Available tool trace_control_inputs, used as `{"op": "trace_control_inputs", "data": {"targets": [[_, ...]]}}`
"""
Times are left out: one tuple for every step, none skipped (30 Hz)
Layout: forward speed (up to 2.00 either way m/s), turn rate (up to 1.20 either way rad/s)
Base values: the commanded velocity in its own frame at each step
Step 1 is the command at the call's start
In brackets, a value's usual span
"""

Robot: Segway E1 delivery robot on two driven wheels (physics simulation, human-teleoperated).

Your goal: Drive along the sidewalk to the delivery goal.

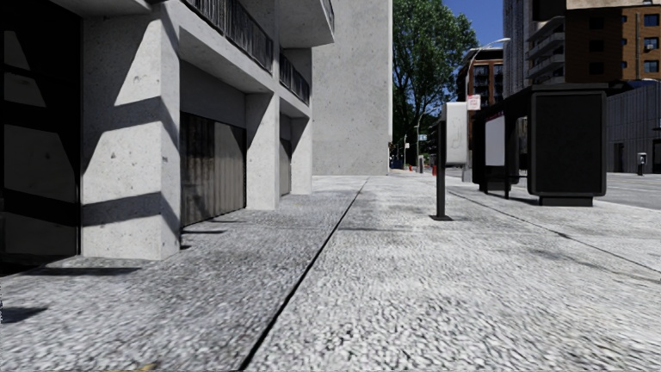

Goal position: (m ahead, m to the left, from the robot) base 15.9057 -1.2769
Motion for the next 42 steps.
{"op": "trace_control_inputs", "data": {"targets": [[2.00,0.00],[2.00,0.00],[2.00,0.00],[2.00,0.00],[2.00,0.00],[2.00,0.00],[2.00,0.00],[2.00,0.00],[2.00,0.00],[2.00,0.00],[2.00,0.00],[2.00,0.00],[2.00,0.00],[2.00,0.00],[2.00,0.00],[2.00,0.00],[2.00,0.00],[2.00,0.00],[2.00,0.00],[1.99,-0.03],[1.90,-0.17],[1.90,-0.17],[1.84,-0.24],[1.82,-0.30],[1.81,-0.38],[1.81,-0.38],[1.81,-0.44],[1.81,-0.46],[1.81,-0.46],[1.81,-0.46],[1.81,-0.46],[1.81,-0.46],[1.81,-0.46],[1.81,-0.46],[1.81,-0.46],[1.81,-0.05],[1.81,-0.05],[1.81,-0.01],[1.82,0.00],[1.82,0.00],[1.82,0.00],[1.82,0.00]]}}
